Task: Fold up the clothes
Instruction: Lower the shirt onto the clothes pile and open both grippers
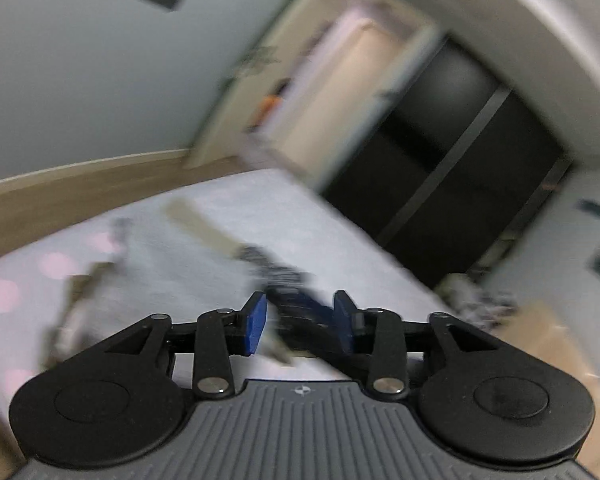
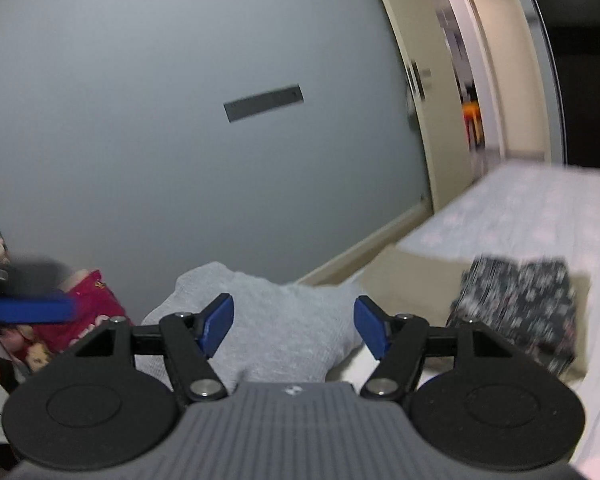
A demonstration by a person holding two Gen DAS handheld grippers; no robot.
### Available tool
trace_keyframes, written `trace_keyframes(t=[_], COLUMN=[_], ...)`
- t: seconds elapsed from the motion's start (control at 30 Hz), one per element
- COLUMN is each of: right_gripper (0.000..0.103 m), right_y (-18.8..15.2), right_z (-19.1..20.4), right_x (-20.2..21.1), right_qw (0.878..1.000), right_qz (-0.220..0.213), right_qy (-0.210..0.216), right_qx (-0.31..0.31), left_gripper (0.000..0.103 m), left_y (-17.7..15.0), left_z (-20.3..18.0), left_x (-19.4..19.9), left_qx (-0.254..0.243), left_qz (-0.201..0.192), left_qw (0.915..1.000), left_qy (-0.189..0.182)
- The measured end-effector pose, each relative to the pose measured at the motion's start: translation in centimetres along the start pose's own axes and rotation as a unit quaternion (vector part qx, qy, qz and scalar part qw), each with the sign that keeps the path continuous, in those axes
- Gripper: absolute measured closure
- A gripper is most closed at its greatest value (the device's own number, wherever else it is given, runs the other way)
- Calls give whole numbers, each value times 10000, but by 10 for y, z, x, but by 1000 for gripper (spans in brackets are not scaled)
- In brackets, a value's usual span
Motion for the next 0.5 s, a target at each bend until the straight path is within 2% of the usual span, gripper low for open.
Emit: trace_keyframes(t=[0.07,0.13,0.17,0.2,0.27,0.37,0.5], right_gripper=[31,37,50,54,54,52,50], right_y=[-1,-5,-7,-9,-19,-47,-61], right_z=[8,15,18,20,21,11,-4], right_x=[-10,-26,-34,-42,-57,-70,-58], right_qw=[9983,9948,9938,9930,9904,9842,9860], right_qz=[0,120,179,236,397,835,652], right_qy=[-131,-128,-45,60,170,-150,-319], right_qx=[570,1001,1095,1157,1312,1556,1502], left_gripper=[58,58,58,58,58,58,58], left_y=[-1,-3,-3,-4,-7,-11,-13], left_z=[-13,-26,-33,-38,-41,-39,-29], left_x=[17,35,43,51,57,60,50], left_qx=[-156,-311,-389,-454,-519,-515,-456], left_qz=[-174,-348,-435,-513,-597,-574,-471], left_qw=[9997,9987,9980,9972,9966,9968,9977], left_qy=[-104,-207,-259,-287,-214,-220,-142])
Point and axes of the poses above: each gripper's, at about its wrist camera, not at the fingertips, and x roughly against the way its jaws point, z to its left, y to its top, the point moved 6 cm from there along -x, roughly the way its jaws point, and after that the axes turned 10 degrees about y, right-handed, at the moved point
